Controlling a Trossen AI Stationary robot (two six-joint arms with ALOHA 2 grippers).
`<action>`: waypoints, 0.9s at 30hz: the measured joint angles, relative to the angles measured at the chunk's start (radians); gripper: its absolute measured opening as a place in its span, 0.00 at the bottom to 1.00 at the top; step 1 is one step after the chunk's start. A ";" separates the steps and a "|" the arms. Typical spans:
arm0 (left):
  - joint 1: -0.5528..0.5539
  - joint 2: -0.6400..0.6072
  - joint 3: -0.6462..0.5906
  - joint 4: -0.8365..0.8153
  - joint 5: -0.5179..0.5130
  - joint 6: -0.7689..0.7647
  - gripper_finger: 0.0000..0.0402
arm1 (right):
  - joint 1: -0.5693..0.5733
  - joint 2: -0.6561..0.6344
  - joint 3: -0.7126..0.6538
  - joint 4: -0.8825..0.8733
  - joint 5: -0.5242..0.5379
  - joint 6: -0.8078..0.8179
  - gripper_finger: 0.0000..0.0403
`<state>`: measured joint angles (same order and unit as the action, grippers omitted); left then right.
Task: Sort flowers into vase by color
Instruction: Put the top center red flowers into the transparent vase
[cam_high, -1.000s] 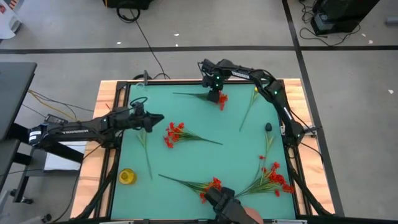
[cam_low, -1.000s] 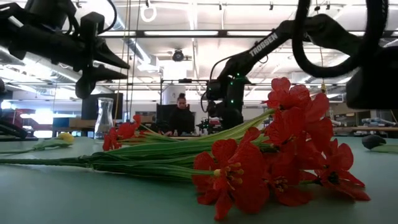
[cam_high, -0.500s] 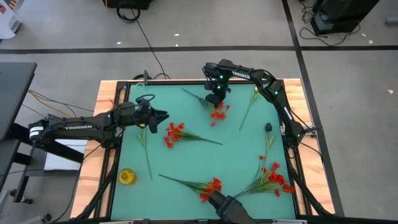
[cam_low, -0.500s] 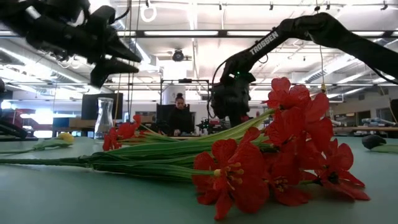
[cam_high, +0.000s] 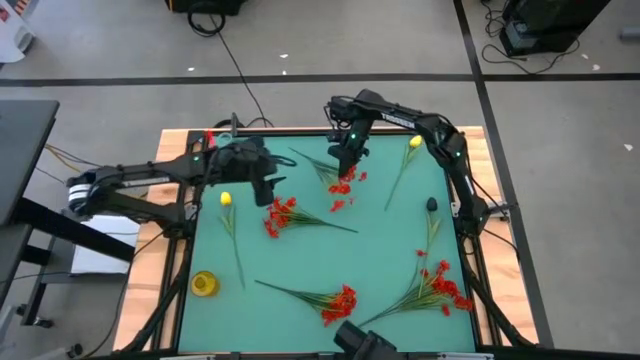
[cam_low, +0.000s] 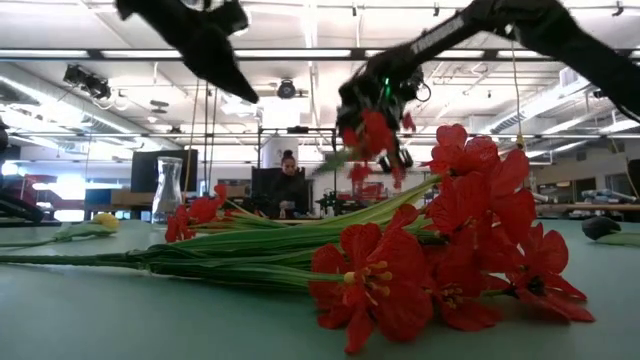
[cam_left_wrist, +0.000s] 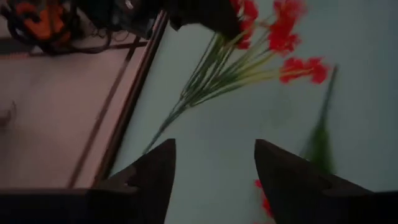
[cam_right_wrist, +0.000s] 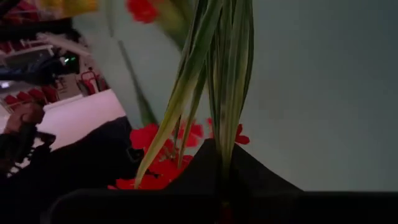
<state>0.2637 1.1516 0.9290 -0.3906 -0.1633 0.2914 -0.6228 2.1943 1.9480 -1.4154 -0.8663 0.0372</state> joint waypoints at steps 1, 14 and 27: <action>0.005 0.029 0.017 0.012 0.000 0.033 0.59 | 0.007 -0.018 0.000 0.002 -0.003 0.001 0.04; 0.050 0.286 0.178 0.046 0.001 0.267 0.58 | 0.077 -0.136 0.000 0.007 -0.052 0.024 0.05; 0.093 0.328 0.195 0.025 0.116 0.336 0.24 | 0.098 -0.136 0.000 0.008 -0.052 0.038 0.09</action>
<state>0.3570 1.4797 1.1236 -0.3652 -0.0476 0.6273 -0.5246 2.0583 1.9480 -1.4074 -0.9180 0.0751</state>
